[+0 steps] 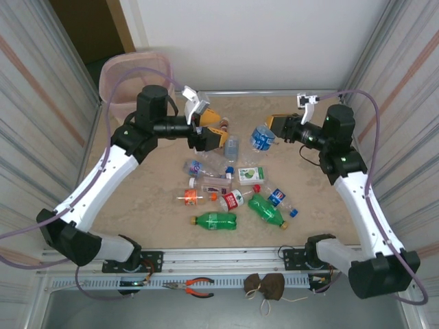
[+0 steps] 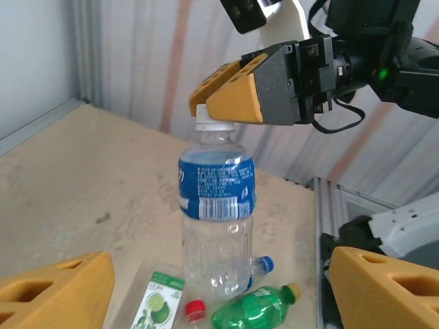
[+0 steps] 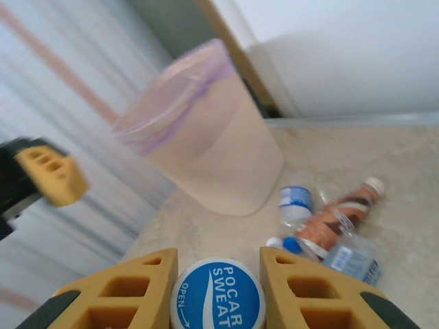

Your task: Put the plastic bottles in the bin

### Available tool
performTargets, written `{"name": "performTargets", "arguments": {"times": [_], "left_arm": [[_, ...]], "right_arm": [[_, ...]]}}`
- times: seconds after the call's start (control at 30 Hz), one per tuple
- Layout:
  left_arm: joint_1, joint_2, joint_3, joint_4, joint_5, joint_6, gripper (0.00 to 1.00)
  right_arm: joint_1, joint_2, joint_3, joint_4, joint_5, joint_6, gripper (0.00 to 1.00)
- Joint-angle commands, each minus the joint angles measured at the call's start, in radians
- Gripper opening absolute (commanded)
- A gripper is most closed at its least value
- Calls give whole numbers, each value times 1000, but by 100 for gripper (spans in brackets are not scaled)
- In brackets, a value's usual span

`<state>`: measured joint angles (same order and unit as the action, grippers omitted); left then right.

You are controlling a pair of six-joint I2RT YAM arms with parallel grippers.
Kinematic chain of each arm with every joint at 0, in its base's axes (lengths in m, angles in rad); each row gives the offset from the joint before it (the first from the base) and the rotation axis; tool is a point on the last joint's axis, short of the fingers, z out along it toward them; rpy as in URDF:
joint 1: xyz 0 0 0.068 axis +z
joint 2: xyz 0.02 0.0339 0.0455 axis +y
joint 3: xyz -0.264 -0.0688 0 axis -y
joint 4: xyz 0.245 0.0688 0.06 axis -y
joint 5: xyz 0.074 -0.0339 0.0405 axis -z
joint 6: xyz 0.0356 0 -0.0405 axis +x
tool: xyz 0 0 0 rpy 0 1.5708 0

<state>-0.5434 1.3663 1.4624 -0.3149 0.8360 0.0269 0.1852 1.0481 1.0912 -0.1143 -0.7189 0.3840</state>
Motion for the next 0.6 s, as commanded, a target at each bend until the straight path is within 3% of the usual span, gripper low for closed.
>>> {"name": "performTargets", "arguments": {"times": [0.0, 0.23, 0.57], "left_arm": [[-40, -9, 25, 89, 106, 45, 85], [-127, 11, 45, 111, 102, 87, 89], [-208, 71, 76, 118, 74, 99, 88]], "right_arm": [[43, -50, 64, -40, -91, -179, 0], [108, -54, 124, -37, -158, -232, 0], [178, -74, 177, -42, -162, -258, 0]]}}
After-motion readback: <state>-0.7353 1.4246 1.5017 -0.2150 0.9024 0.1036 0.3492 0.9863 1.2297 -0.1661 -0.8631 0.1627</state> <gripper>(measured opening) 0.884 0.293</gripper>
